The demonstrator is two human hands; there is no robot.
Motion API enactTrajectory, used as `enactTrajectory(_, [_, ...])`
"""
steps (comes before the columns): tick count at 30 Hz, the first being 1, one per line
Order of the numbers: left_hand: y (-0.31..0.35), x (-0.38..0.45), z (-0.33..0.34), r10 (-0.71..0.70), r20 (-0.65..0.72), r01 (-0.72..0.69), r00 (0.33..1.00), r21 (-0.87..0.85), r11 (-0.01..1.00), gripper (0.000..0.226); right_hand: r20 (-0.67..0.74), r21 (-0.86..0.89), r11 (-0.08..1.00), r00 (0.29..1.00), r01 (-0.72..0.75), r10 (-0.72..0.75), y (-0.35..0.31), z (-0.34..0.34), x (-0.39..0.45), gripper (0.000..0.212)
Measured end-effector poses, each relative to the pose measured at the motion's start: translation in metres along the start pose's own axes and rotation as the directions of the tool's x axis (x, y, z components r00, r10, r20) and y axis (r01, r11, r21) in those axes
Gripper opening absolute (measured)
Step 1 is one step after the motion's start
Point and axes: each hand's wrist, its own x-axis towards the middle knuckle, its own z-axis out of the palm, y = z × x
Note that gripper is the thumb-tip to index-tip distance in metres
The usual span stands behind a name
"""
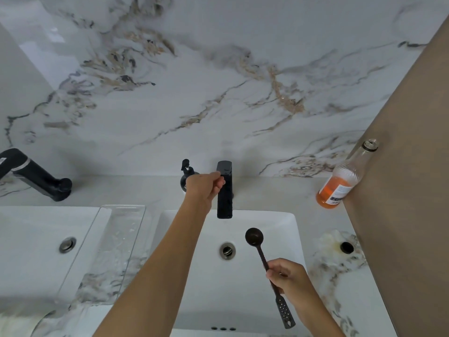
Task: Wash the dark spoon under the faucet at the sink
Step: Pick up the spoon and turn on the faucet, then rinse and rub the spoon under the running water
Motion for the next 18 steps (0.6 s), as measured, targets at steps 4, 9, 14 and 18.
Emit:
enactTrajectory(4, [0.001,-0.003,-0.001,0.018,0.042,-0.018,0.999,0.011,1.0,0.016,-0.003,0.015,1.0,1.0,0.0,0.0,-0.003,-0.001,-0.001,0.019])
enactTrajectory(9, [-0.025,-0.017,-0.026,0.209,0.001,-0.208,0.978,0.094,0.974,0.016,0.005,-0.005,1.0,1.0,0.003,-0.003,-0.003,0.0,-0.001,0.018])
enactTrajectory(14, [-0.101,-0.024,-0.062,0.123,-0.126,-0.091,0.984,0.232,0.968,0.012,0.044,-0.045,0.999,0.999,0.005,-0.003,-0.004,0.007,0.005,0.017])
enactTrajectory(18, [-0.144,-0.032,-0.065,-0.074,0.102,0.049,0.992,0.232,0.972,0.018,0.127,-0.178,0.984,0.992,0.023,0.0,-0.013,0.012,0.014,0.019])
